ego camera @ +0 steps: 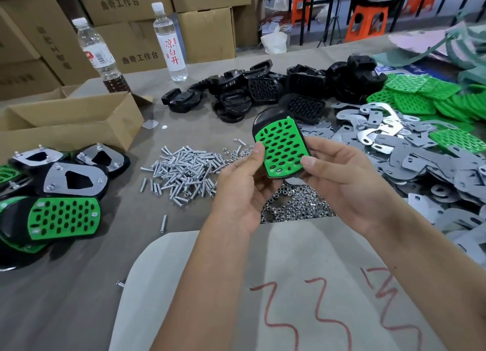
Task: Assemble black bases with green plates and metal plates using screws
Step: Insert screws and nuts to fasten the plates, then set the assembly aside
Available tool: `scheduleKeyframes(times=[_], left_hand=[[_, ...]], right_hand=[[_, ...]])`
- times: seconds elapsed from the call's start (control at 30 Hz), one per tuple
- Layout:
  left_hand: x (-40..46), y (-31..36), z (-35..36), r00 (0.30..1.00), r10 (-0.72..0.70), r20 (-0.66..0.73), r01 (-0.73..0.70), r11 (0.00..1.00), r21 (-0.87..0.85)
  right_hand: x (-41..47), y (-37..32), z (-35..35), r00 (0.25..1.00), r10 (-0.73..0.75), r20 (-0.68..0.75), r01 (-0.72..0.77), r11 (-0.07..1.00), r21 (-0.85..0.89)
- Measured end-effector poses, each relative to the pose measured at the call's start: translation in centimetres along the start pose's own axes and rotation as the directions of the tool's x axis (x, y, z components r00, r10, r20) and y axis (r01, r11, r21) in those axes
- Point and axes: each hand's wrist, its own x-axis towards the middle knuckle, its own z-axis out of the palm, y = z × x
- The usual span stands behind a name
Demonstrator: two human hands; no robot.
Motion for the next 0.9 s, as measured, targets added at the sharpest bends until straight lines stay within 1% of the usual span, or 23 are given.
scheduleKeyframes(times=[0.1,0.23,0.3,0.4,0.5,0.57,0.63,0.7,0.8,0.9], left_hand=[[0.3,-0.2,0.3,0.999,-0.043,-0.007,0.042,0.999,-0.032],[0.2,-0.1,0.4,0.999,-0.045,0.001,0.045,0.998,-0.047],[0.3,-0.1,0.3,1.0,-0.015,0.001,0.015,0.999,-0.037],[0.3,-0.1,0.2,0.999,0.049,0.018,-0.049,0.999,-0.013],[0.1,0.0,0.0,0.998,0.055,0.04,-0.054,0.998,-0.029],[0.2,0.2,-0.1,0.997,0.074,0.032,-0.073,0.997,-0.039],[0.2,0.4,-0.1,0.996,0.092,0.007,-0.092,0.996,-0.018],[0.1,0.5,-0.1,0.997,0.08,-0.023,-0.08,0.997,-0.008],[0.1,0.7,-0.4,0.997,0.068,-0.026,-0.068,0.997,0.021],[0.2,0.9,-0.7,0.994,0.1,0.033,-0.1,0.995,0.007]], right_hand=[[-0.1,0.0,0.0,0.999,-0.05,0.013,0.05,0.999,0.017],[-0.3,-0.1,0.3,0.995,-0.086,0.045,0.084,0.995,0.045],[-0.2,0.0,0.5,0.994,-0.096,0.047,0.093,0.994,0.055],[-0.1,0.0,0.5,0.997,-0.069,0.042,0.067,0.997,0.042],[0.1,0.0,0.3,1.0,-0.004,-0.01,0.004,1.0,0.015],[0.1,0.1,0.2,0.999,0.029,-0.022,-0.029,1.0,-0.013],[0.0,0.2,0.3,0.999,0.047,0.001,-0.047,0.998,-0.033],[-0.1,0.2,0.5,0.998,0.051,0.03,-0.049,0.998,-0.044],[-0.3,0.3,0.8,0.997,0.026,0.069,-0.021,0.997,-0.069],[-0.4,0.2,0.4,0.996,-0.013,0.084,0.021,0.995,-0.102]])
